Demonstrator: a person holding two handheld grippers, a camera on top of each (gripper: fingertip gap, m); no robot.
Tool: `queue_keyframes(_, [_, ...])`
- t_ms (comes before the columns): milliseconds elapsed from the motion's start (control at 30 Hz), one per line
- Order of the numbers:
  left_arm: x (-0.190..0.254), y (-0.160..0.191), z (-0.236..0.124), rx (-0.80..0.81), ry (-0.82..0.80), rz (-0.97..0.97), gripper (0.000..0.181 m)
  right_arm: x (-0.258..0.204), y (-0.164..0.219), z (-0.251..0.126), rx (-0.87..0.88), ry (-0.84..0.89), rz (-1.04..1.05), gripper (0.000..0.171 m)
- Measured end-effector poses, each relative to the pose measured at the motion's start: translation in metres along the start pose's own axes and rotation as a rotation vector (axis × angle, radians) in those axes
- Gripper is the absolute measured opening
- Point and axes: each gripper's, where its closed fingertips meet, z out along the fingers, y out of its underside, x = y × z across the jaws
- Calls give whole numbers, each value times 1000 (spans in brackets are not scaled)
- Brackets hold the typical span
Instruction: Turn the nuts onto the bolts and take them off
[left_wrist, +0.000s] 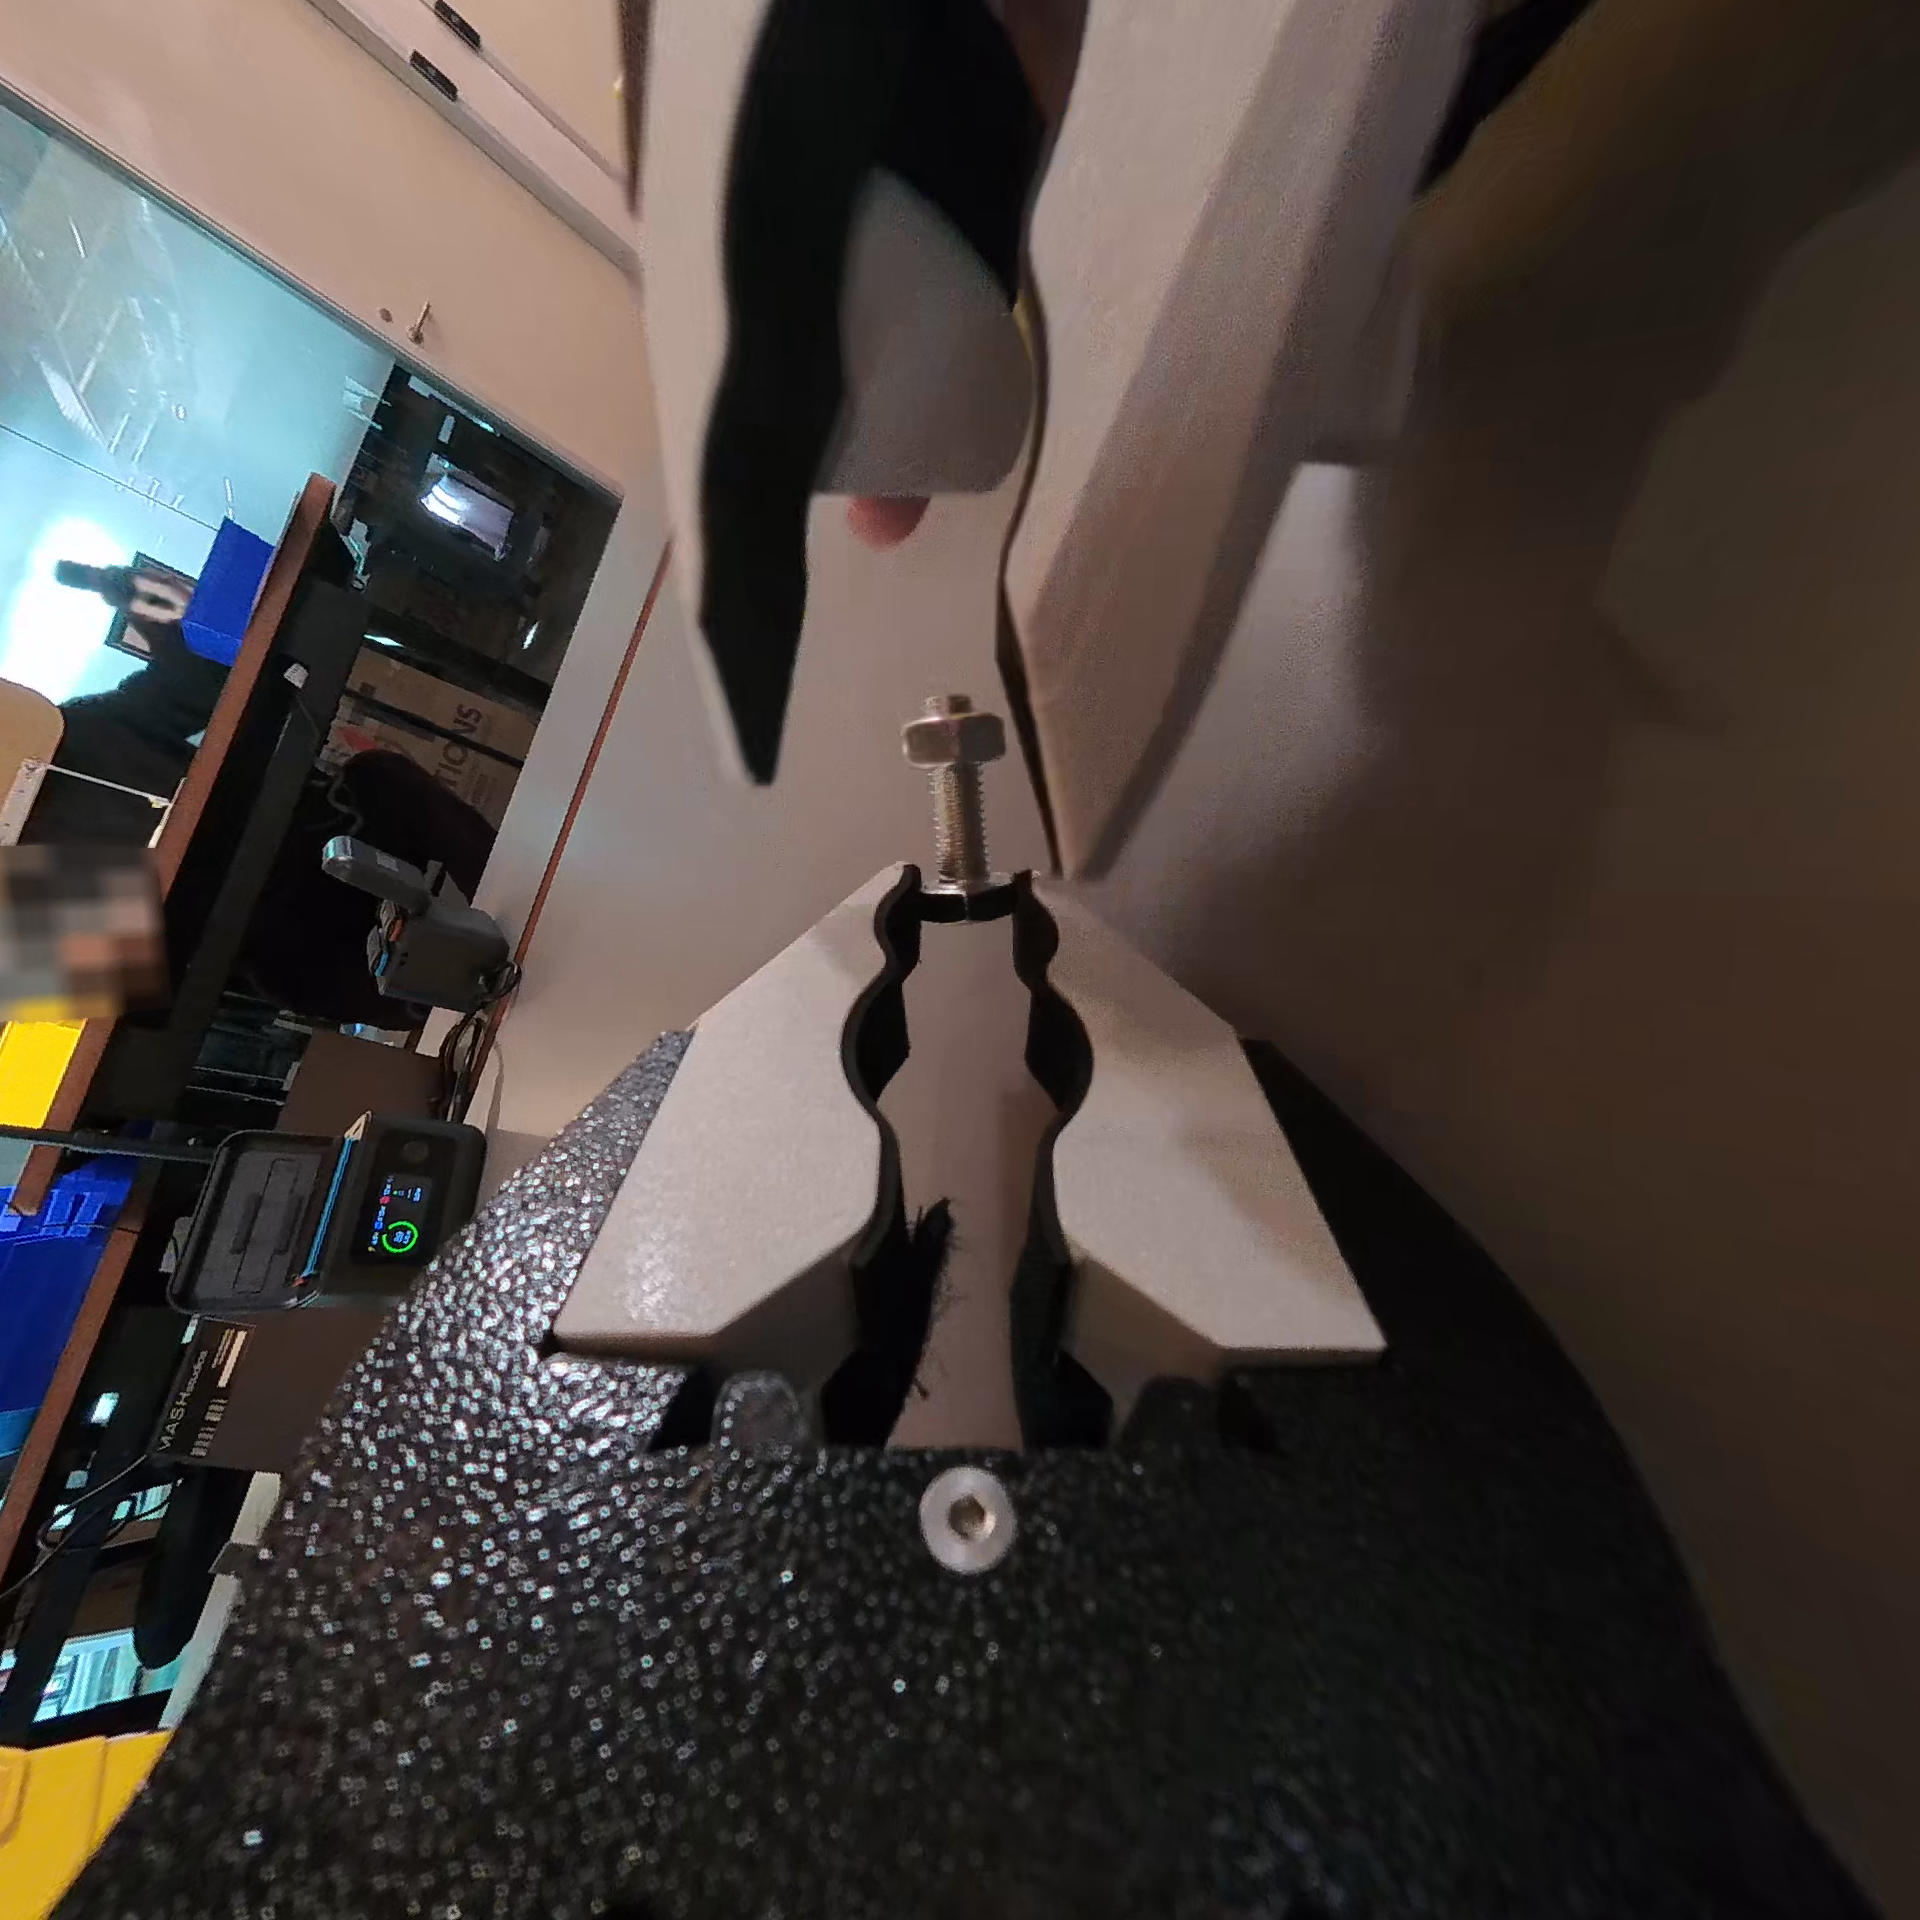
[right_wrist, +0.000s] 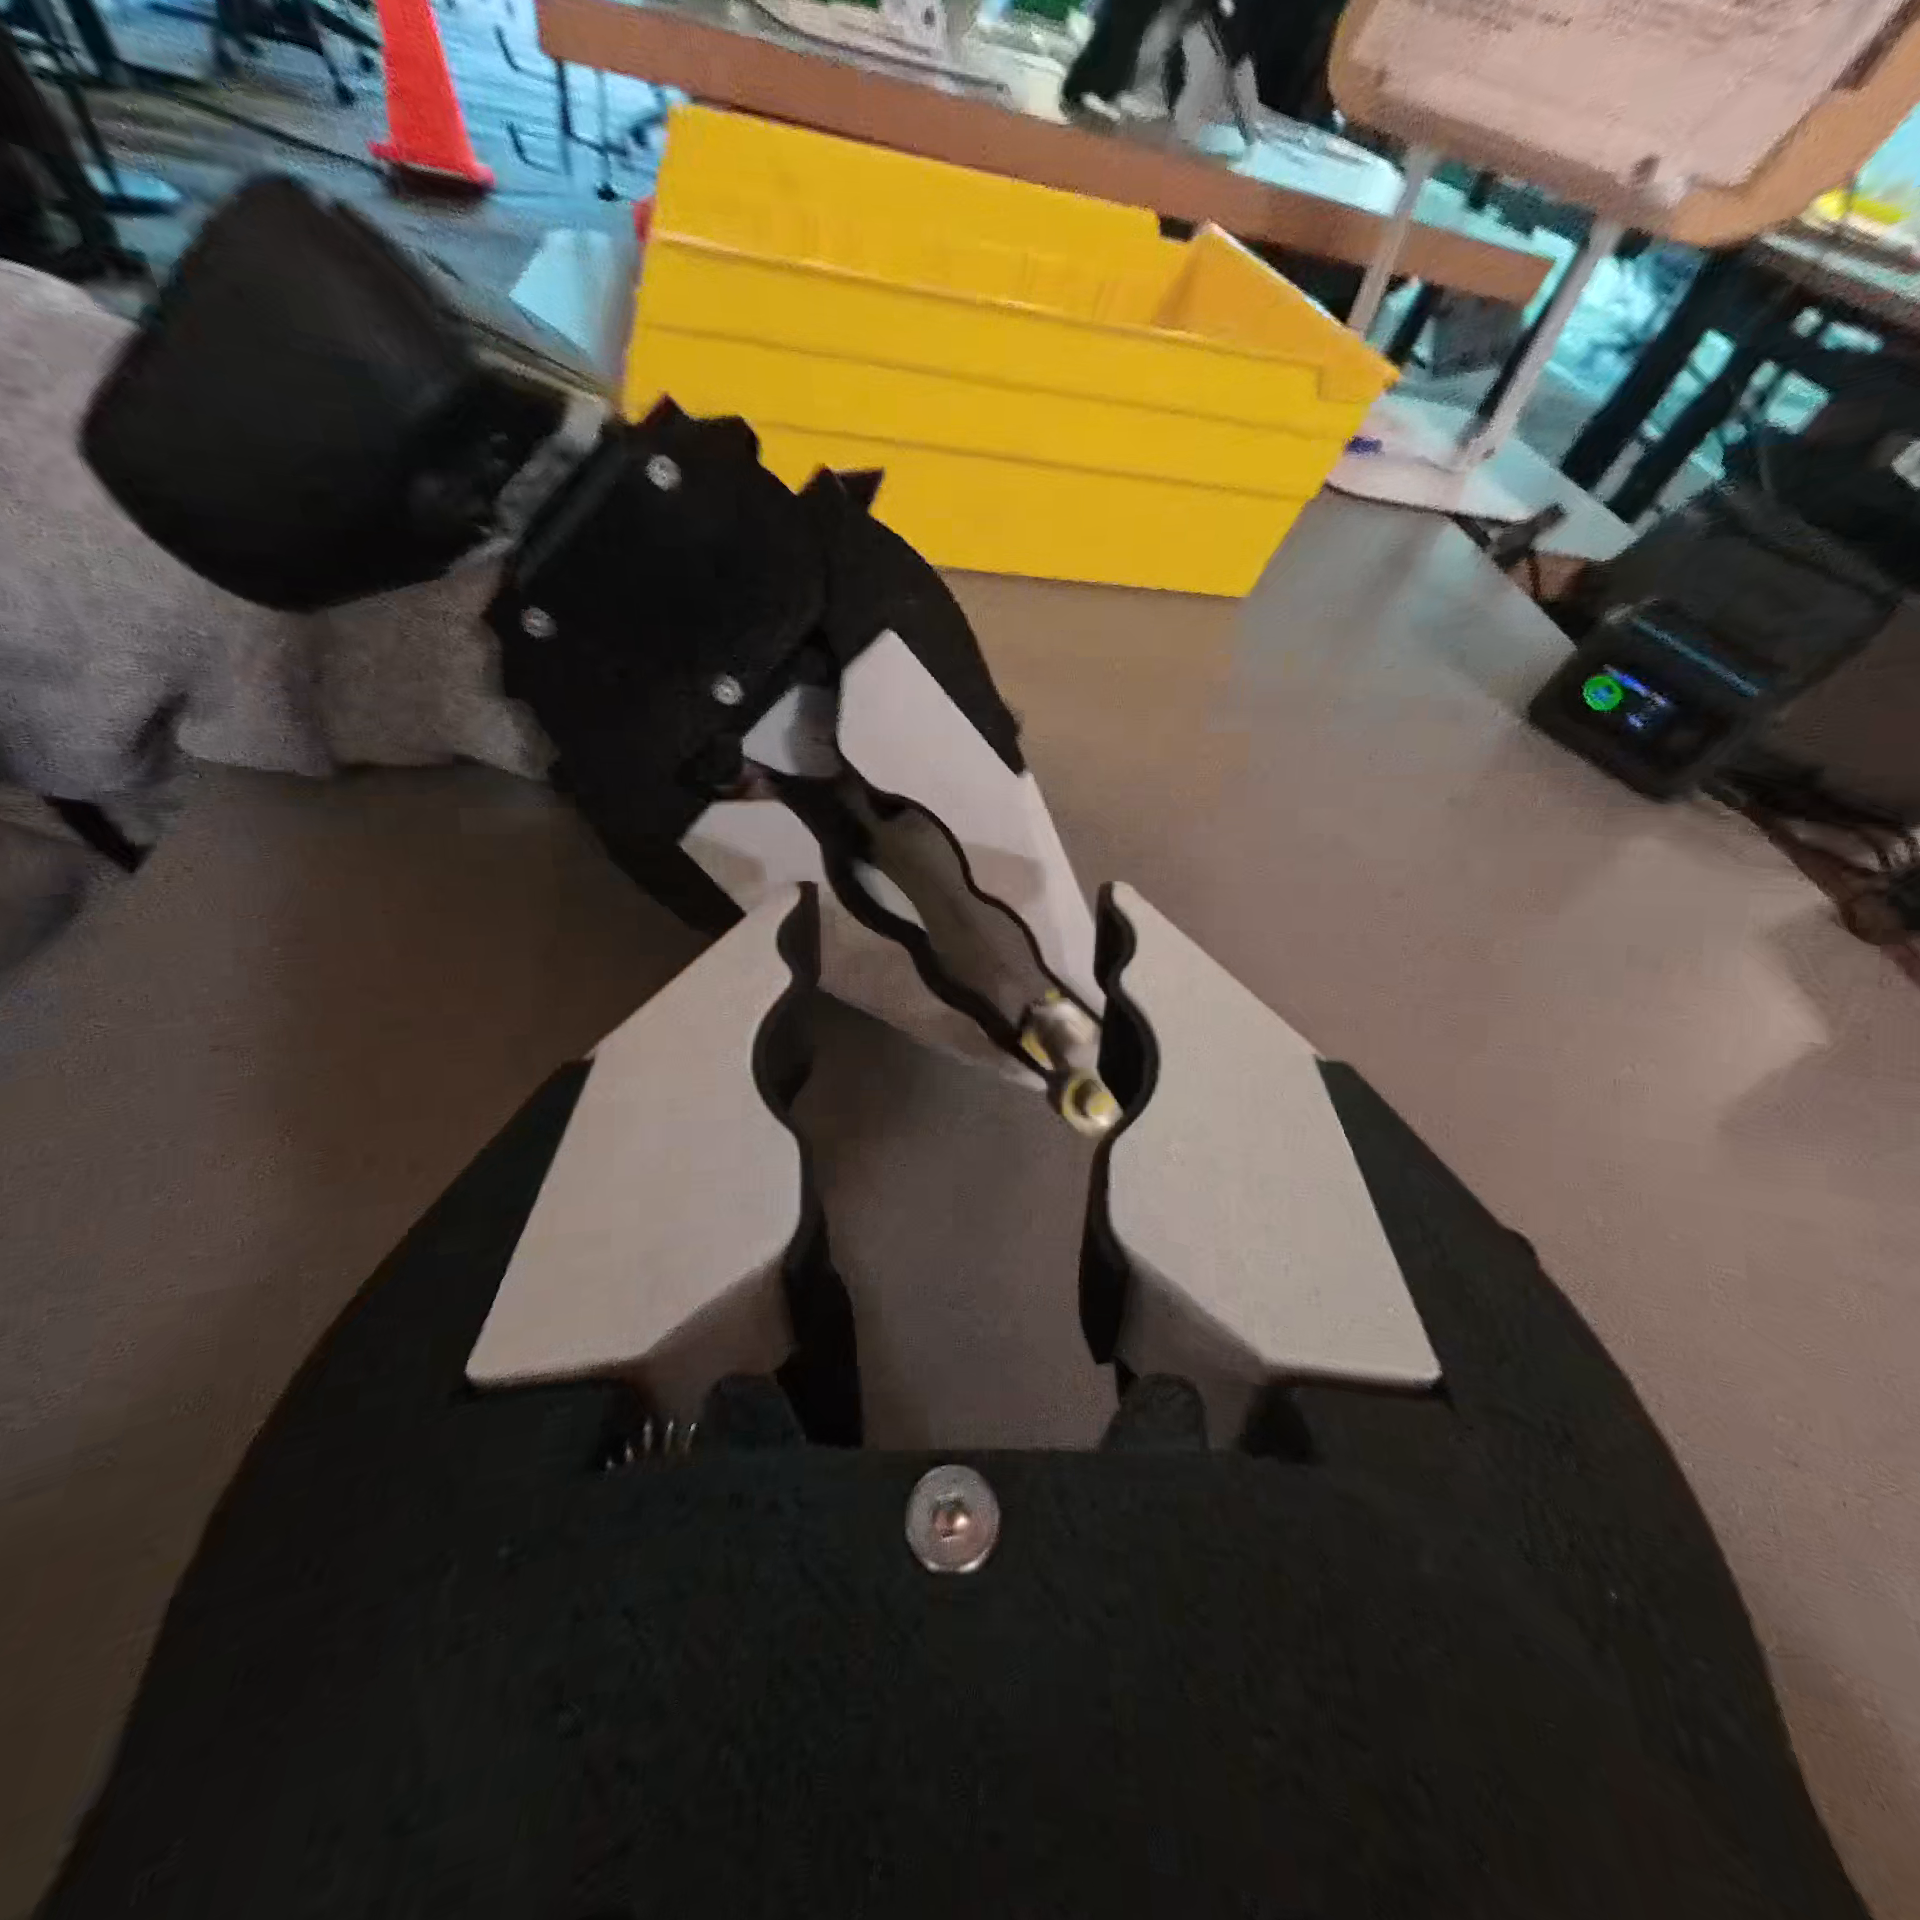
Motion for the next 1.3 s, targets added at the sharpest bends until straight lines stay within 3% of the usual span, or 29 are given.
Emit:
queue_keyframes(100, [0,0,0,-3,-3,3,16,23,42,-9,-205,67,128,53])
queue_keyframes(233, [0,0,0,-5,-2,1,16,11,66,-6,-330,-17,245,56])
queue_keyframes(400, [1,0,0,-7,-3,11,16,2,31,8,-170,-5,94,64])
queue_keyframes(500, [1,0,-1,-8,-4,7,17,-10,3,4,-24,-49,55,59])
queue_keyframes(600, [1,0,-1,-8,-5,8,16,13,34,-5,-190,38,169,58])
queue_keyframes(733, [2,0,-1,-8,-4,6,16,7,57,-7,-296,-38,335,58])
queue_keyframes(800, [2,0,-1,-9,-3,8,16,0,51,-1,-279,-66,308,57])
queue_keyframes(900, [2,0,-2,-7,-3,10,16,-2,21,7,-136,-38,179,70])
queue_keyframes(1000, [2,0,-2,-8,-4,7,16,-6,-3,2,-3,-46,131,59])
queue_keyframes(1067, [2,0,-2,-7,-4,2,16,12,18,-5,-112,18,207,55])
queue_keyframes(1167, [2,0,-2,-8,-5,10,16,13,45,-11,-225,-18,363,54])
queue_keyframes(1300, [2,1,-2,-10,-6,5,16,2,38,-2,-209,-82,351,52])
